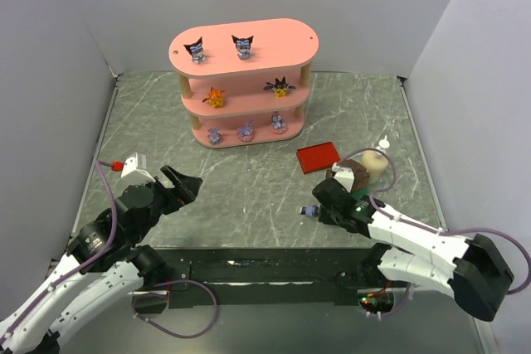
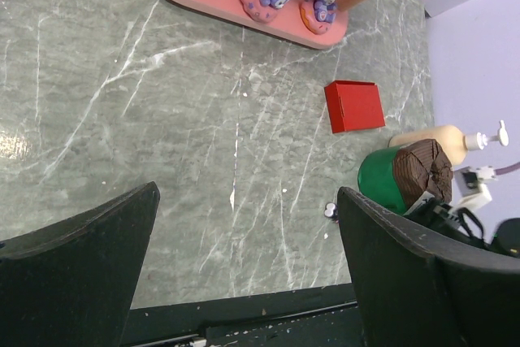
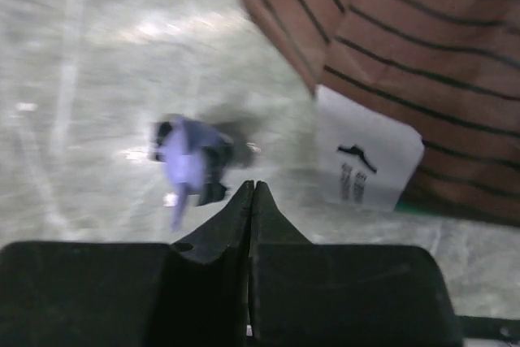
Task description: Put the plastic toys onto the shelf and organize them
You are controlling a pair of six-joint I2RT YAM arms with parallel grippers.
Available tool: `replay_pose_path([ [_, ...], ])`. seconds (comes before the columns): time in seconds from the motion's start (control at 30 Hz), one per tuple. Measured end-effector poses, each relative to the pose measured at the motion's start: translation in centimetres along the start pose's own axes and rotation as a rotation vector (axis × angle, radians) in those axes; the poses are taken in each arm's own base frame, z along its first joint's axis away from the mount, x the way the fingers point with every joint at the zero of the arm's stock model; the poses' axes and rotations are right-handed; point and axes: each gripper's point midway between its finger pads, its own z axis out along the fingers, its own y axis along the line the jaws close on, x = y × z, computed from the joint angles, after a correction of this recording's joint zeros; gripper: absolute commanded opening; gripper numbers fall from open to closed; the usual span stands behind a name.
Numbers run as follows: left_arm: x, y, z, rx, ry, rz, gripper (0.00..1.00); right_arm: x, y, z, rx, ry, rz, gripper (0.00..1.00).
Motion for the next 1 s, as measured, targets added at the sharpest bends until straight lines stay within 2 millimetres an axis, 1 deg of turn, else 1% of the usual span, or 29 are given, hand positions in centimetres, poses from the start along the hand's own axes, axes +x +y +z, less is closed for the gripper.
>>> replay_pose_path([
  [0.1, 0.0, 0.0, 0.0, 0.000, 0.000, 0.000, 0.96, 0.7, -0.4, 0.6, 0.038, 0.032, -0.009, 0.00],
  [0.23, 0.0, 0.0, 0.0, 0.000, 0.000, 0.000, 0.96, 1.2, -0.3, 1.4, 0.050, 0.052, -0.025, 0.00],
  [0.57, 0.0, 0.0, 0.0, 0.000, 0.000, 0.001, 0.97, 0.8, 2.6, 2.9, -0.050, 0.046, -0.056, 0.00],
  [0.87, 0.0, 0.0, 0.0, -0.001, 0.000, 0.000, 0.96, 1.6, 5.3, 2.3, -0.148, 0.048, -0.104, 0.00],
  [1.0, 0.0, 0.0, 0.0, -0.001, 0.000, 0.000, 0.96, 1.4, 6.1, 2.3, -0.170, 0.037, -0.129, 0.00],
])
